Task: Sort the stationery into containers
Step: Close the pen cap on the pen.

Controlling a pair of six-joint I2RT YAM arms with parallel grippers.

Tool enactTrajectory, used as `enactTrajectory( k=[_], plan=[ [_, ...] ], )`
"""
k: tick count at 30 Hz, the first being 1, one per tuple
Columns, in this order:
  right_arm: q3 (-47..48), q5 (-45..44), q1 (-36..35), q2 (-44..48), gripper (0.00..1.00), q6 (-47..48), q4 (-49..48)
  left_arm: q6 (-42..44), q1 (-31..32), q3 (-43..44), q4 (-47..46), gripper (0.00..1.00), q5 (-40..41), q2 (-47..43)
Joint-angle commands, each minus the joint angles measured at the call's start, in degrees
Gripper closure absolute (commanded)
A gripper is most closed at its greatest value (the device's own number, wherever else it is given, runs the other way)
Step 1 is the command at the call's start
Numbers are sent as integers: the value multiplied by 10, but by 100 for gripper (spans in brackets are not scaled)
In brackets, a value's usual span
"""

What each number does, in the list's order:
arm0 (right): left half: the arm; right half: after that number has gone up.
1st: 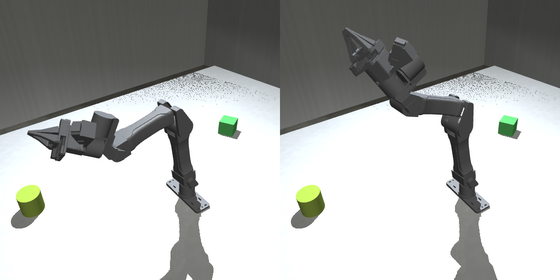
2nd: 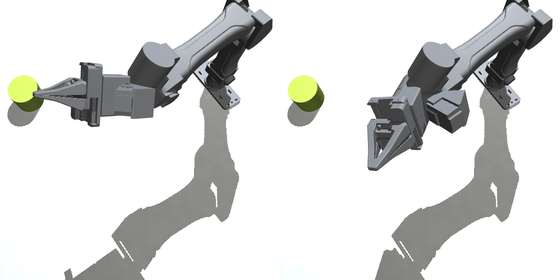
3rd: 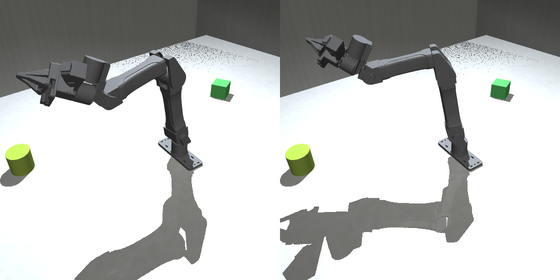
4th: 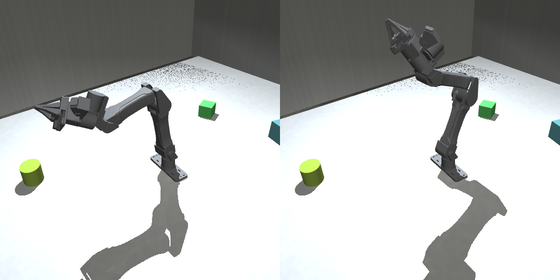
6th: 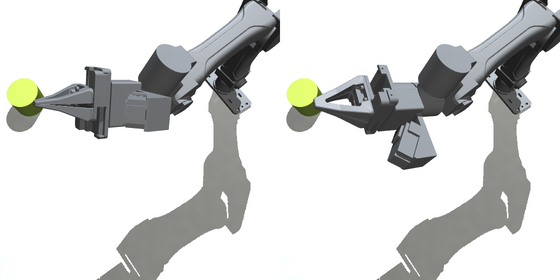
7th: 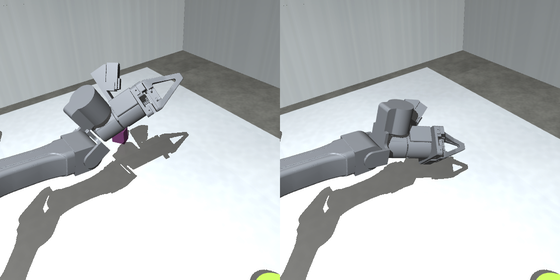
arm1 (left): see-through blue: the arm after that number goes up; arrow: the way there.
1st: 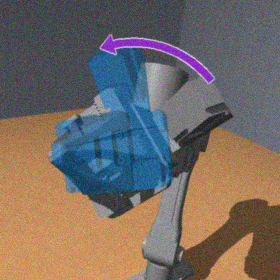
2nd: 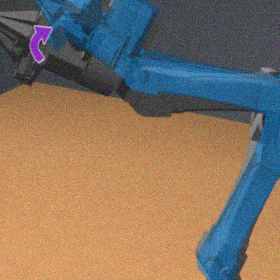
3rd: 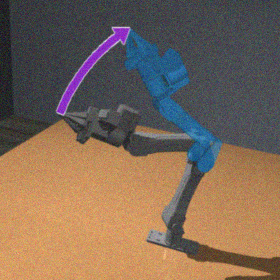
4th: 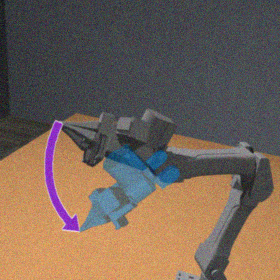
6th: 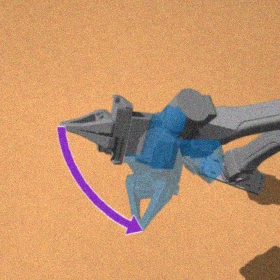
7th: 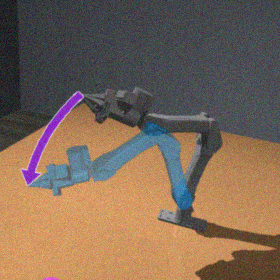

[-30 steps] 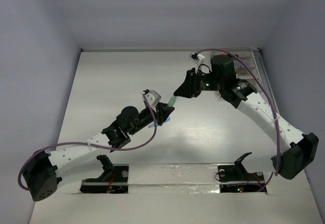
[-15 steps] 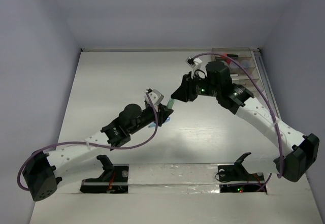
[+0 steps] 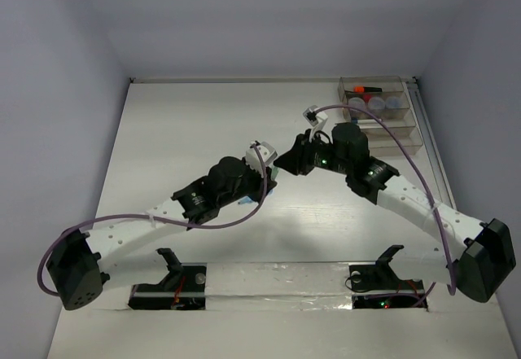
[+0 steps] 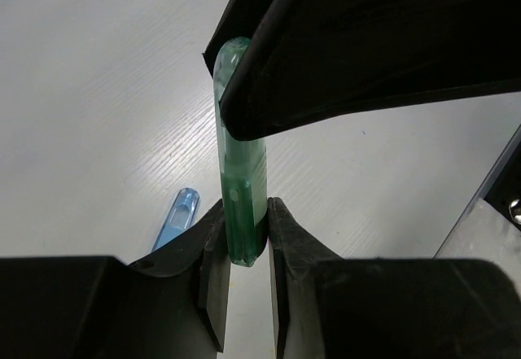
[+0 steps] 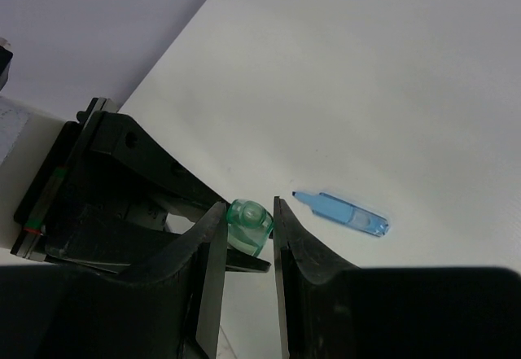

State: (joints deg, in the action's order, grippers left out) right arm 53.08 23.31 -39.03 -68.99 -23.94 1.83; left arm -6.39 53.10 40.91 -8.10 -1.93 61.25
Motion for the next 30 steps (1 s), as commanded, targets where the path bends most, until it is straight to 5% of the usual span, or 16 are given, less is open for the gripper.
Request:
enactTrajectory(
  k=[1, 30],
  plan=[
    [-69, 46, -45, -34, 100, -9, 111, 21, 3, 127, -287, 100, -6, -23],
    [-100, 3, -69, -51, 100, -30, 92, -20, -77, 149, -262, 100, -31, -31]
  ],
)
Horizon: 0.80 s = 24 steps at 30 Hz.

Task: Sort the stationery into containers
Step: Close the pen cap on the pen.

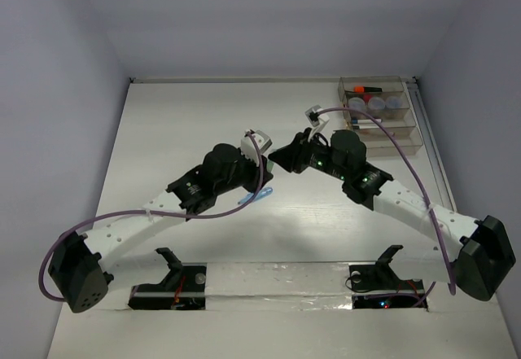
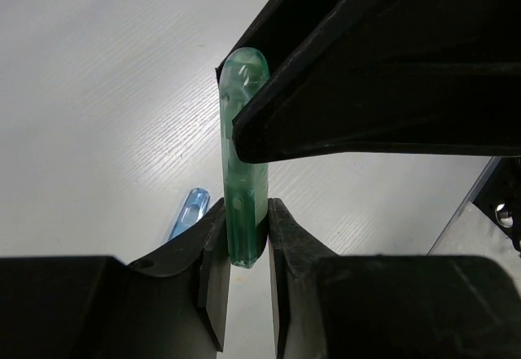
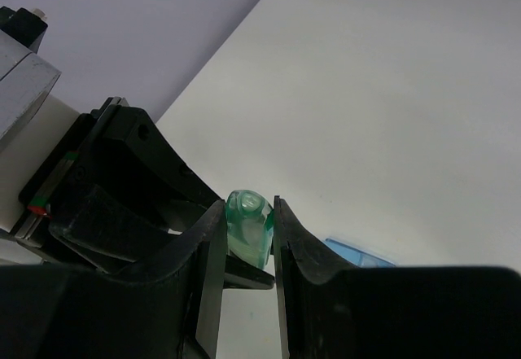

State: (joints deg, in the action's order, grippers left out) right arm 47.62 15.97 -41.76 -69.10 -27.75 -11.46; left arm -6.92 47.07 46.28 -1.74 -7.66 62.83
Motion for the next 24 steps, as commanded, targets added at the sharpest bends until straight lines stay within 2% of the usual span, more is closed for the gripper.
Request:
enactTrajectory(
  k=[1, 6, 10, 13, 14, 16, 19, 24],
  plan=[
    [-43, 81, -42, -54, 100, 11, 228, -12, -22, 96, -323, 100, 32, -46],
    [-50, 46, -42, -47, 100, 14, 242, -13, -30, 116, -307, 100, 10, -64],
    [-4, -7, -42, -34, 100, 5, 238, -45, -30, 77, -327, 100, -2, -62],
    [20, -38, -42, -49, 100, -4, 215, -64, -30, 31, -338, 87, 3, -76],
    [35, -44, -36, -53, 100, -7, 206, -68, -30, 10, -338, 77, 9, -86],
    [46, -55, -27, -62, 100, -26, 173, -73, -30, -9, -334, 67, 16, -96],
    [67, -76, -10, -76, 100, -56, 134, -73, -30, -37, -310, 44, 38, -121],
    [97, -107, 10, -109, 100, -95, 75, -78, -30, -87, -295, 27, 48, -155]
  ],
)
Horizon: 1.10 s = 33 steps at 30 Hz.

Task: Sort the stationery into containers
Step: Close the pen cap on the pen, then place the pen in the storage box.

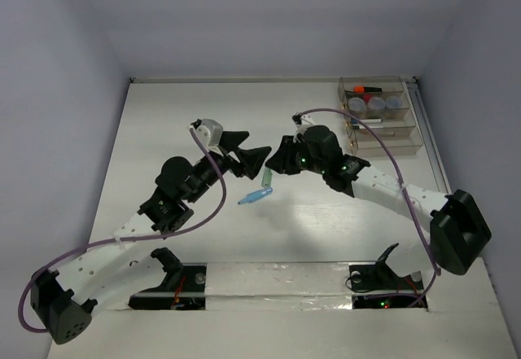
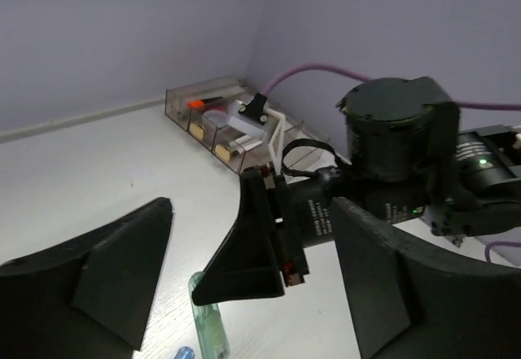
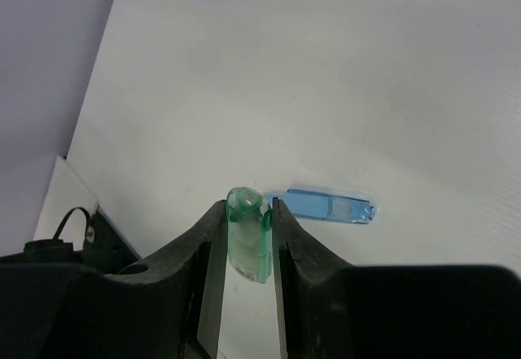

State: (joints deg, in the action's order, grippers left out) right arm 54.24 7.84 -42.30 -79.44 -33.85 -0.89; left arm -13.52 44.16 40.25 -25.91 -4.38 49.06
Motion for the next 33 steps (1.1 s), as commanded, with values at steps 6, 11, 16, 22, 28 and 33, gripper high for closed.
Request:
enactTrajectory(
  k=[6, 11, 16, 22, 28, 33],
  plan=[
    [45, -38, 79, -36, 100, -42, -45, -24, -1, -61, -36, 1, 58, -64],
    [12, -116, 162, 35, 100, -8, -14, -42, -1, -121, -60, 1, 72, -104],
    [-25, -214, 271, 103, 100, 18, 5, -48, -1, -180, -88, 1, 68, -124],
    [-57, -261, 399, 127, 100, 1, -17, -47, -1, -228, -87, 1, 79, -134],
    [-17, -272, 497, 63, 100, -15, -28, -50, -1, -222, -63, 1, 82, -162],
    [23, -241, 544, -11, 100, -23, -17, -53, -1, -226, -65, 1, 79, -165]
  ],
)
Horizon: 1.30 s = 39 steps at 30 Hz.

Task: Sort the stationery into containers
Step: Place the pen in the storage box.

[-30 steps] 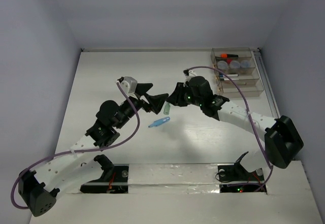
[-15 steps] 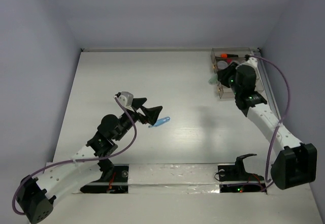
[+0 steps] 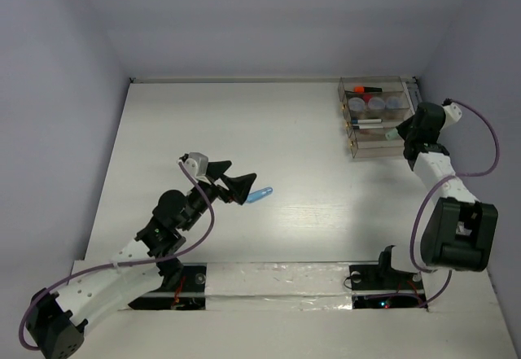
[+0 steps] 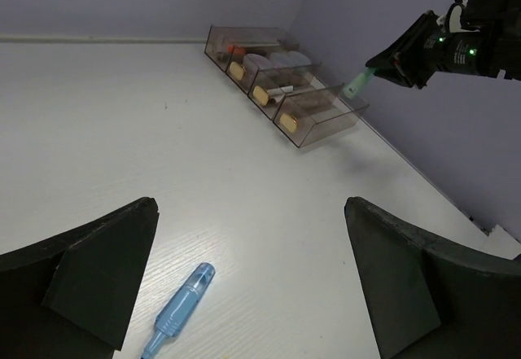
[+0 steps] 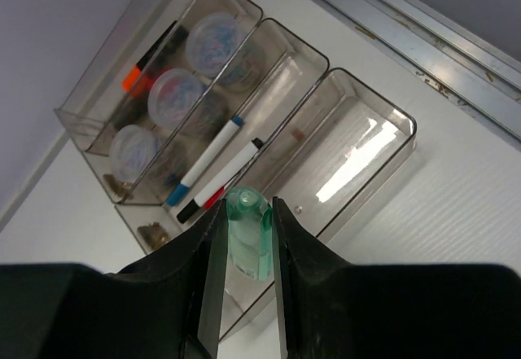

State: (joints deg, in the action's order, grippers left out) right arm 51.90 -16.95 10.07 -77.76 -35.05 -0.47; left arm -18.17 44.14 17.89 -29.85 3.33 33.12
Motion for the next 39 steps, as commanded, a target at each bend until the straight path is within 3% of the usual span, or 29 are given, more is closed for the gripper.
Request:
enactTrajectory(
  k=[1, 10, 13, 14, 15, 17, 22, 23, 26, 27, 28, 31, 34, 37, 38, 39],
  plan=[
    [47, 22, 26, -39, 100, -14, -20, -6, -1, -1, -26, 1, 1, -5],
    [43, 94, 57, -107, 91, -46, -44, -3, -1, -1, -28, 1, 5, 3],
    [42, 107, 57, -107, 66, -42, -44, -2, -1, 0, -28, 1, 7, 7],
    [43, 111, 57, -104, 39, -35, -44, -2, -1, 0, -28, 1, 9, 9],
    [44, 117, 57, -102, 25, -29, -43, -2, -1, 0, -29, 1, 9, 9],
    [55, 140, 57, -100, 14, -12, -26, -2, -1, 0, -29, 1, 9, 13],
    [27, 212, 57, -45, 13, 10, -48, -4, -1, 1, -32, 1, 13, 21],
    [23, 225, 41, -23, 18, 16, -45, -5, -1, 1, -32, 1, 15, 24],
    [20, 288, -1, 4, 49, 37, -52, -8, -1, 2, -35, 1, 16, 30],
    [22, 301, -54, 13, 84, 62, -38, -10, -1, 3, -36, 1, 17, 31],
    [26, 316, -87, 11, 88, 82, -27, -12, -1, 2, -38, 1, 16, 32],
    [43, 399, -213, -17, 89, 162, 31, -23, -1, 2, -44, 1, 21, 32],
    [17, 430, -296, -34, 87, 212, 26, -41, -1, 9, -42, 1, 26, 26],
    [-17, 437, -373, -54, 73, 232, 11, -54, -1, 21, -23, 1, 39, 14],
    [-20, 445, -400, -69, 59, 243, 11, -57, -1, 23, -18, 1, 42, 8],
    [-15, 445, -414, -78, 52, 255, 11, -61, -1, 26, -11, 1, 53, 5]
  ],
)
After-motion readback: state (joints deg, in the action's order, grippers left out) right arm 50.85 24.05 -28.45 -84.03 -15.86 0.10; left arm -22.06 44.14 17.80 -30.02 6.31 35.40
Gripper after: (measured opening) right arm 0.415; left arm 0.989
